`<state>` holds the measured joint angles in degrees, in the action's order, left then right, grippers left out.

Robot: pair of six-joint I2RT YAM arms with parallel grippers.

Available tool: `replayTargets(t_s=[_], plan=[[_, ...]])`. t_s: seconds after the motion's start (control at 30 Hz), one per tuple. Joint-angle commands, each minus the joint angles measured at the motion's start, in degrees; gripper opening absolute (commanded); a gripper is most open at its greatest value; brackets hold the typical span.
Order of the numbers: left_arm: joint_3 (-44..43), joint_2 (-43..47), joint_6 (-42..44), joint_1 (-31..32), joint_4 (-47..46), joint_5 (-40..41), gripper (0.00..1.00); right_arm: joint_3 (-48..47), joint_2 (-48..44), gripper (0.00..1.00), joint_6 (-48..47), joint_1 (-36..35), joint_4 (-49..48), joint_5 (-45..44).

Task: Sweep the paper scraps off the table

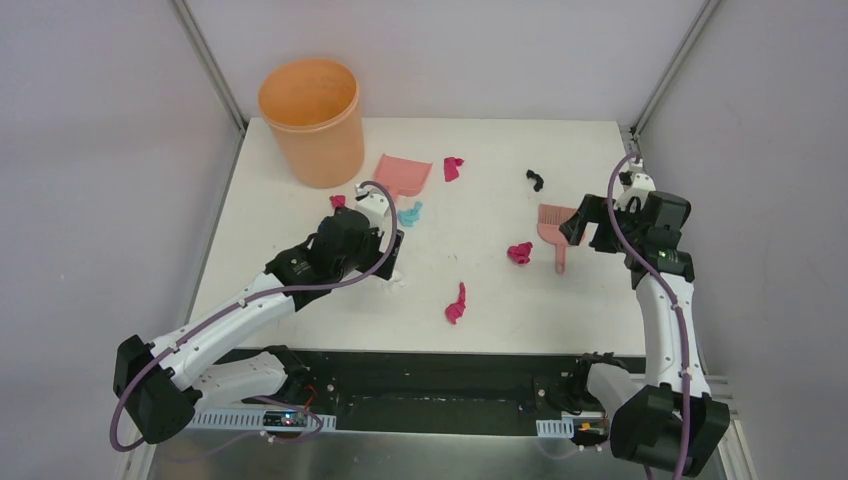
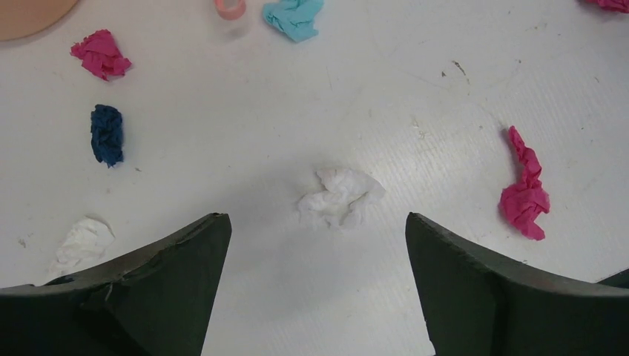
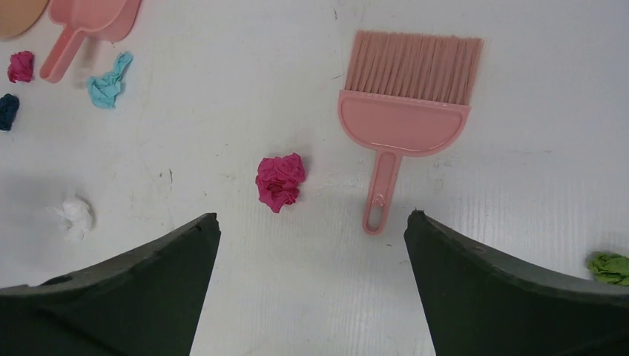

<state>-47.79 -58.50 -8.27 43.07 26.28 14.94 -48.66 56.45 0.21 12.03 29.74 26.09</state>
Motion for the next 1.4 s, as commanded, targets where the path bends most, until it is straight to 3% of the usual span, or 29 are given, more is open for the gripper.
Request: replayTargets(t_s=[0.0,0.17,0.3,0.43,0.57,0.83,1.0,1.13,1.37], plan=[[-0.1,-0.4,0.9,0.1,-1.3,-0.2,0.90,-2.5,1.5,1.00,1.7,0.4,-1.1,-5.2],[0.6,-0.5,1.2,0.1,-3.3,-3.5,0.85,-4.5,5.0,1.00,-8.2,0.4,3.8,-9.4],[-0.5,-1.9,1.0,0.1,-1.9,-5.3,0.80,-5.6,5.5,1.00,-19.0,0.2,11.2,-0.4],[-1.1,-2.3,0.8,0.1,-1.4,-5.7,0.80,-2.9,4.2,1.00,-21.1,-0.6,10.3,-7.2],[-0.8,-1.4,1.1,0.1,-1.8,-6.1,0.80,-3.3,8.1,0.74,-25.9,-0.8,14.6,-8.3],[-0.9,-1.7,1.2,0.1,-1.8,-7.6,0.80,-4.0,21.6,0.40,-24.1,-5.4,9.5,-14.0],[-1.2,-1.4,1.1,0.1,-1.8,-8.4,0.79,-10.0,31.4,0.46,-17.4,-8.3,8.0,-16.1],[-1.0,-1.3,1.2,0.1,-2.1,-9.0,0.79,-13.4,36.8,0.60,-12.7,-9.6,6.9,-18.8],[-1.2,-1.7,1.3,0.0,-2.1,-9.3,0.79,-14.8,39.5,0.62,-9.9,-10.2,6.1,-19.8]])
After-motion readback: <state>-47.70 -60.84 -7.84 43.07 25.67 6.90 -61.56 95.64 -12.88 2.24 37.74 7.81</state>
